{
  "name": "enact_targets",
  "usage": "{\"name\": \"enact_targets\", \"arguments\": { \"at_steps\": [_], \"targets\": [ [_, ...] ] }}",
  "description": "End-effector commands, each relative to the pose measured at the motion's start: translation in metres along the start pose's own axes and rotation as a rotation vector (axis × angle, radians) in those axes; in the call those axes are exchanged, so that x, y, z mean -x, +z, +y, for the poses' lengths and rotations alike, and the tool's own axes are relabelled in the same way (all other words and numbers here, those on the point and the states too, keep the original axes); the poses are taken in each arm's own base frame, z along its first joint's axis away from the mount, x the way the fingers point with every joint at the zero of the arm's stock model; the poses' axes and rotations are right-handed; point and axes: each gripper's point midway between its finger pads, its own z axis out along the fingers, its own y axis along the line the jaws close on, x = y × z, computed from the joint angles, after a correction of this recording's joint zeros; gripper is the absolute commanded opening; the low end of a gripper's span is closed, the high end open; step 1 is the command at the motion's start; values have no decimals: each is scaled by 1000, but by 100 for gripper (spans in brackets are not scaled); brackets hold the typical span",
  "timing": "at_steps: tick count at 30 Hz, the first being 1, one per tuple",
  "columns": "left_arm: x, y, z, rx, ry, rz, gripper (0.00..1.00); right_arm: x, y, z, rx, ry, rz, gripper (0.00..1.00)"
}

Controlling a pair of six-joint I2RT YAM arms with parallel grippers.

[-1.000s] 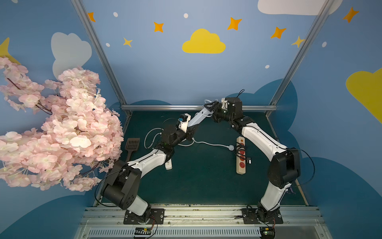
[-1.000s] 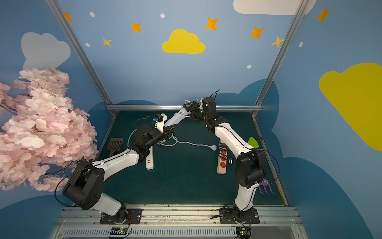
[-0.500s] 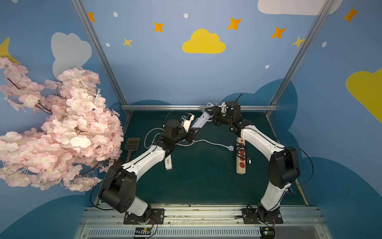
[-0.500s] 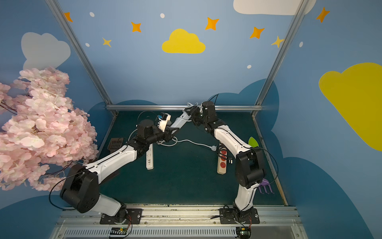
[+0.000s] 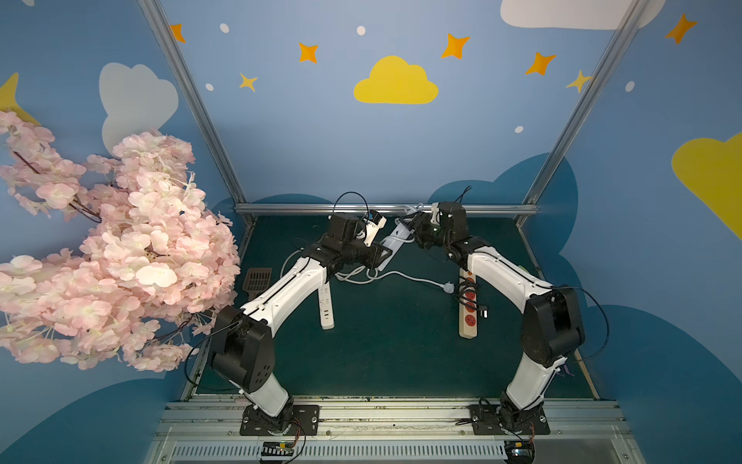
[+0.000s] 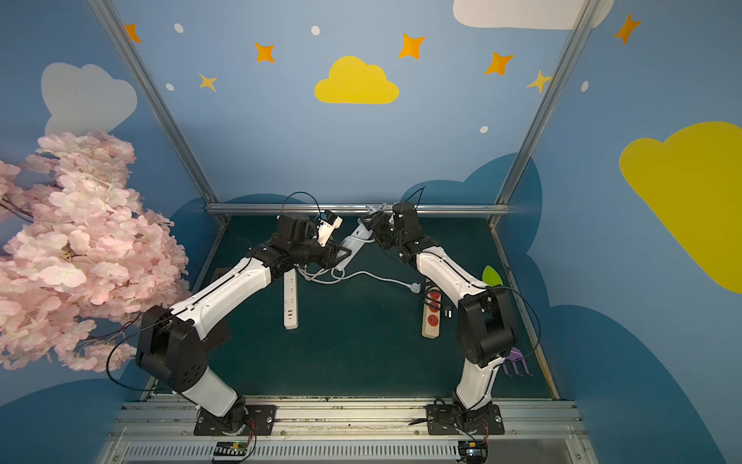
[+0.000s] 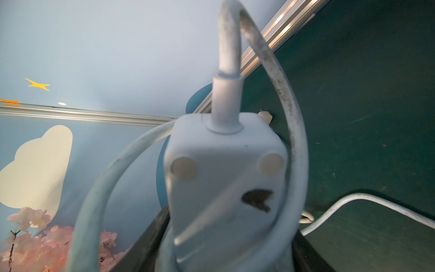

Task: Wrap the cord around the power strip
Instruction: Adjust the power strip, then wrap the power cord around the power strip.

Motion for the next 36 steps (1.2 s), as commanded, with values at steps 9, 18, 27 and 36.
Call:
{"name": "enact_targets", "arguments": {
  "at_steps": [9,18,27,36],
  "targets": [
    [-17,9,0,0,-10,112,32,0,-14,63,158,-61,-40,5],
    [3,-1,-6,-6,14,81,3,8,-26,70,210,-89,-19,54],
    [47,-29,-8,9,-53,27,3,17,-79,47,221,-349,-24,78],
    [82,-43,-28,-28,-50,11,3,-43,-70,-24,172,-605,-53,78]
  ]
}}
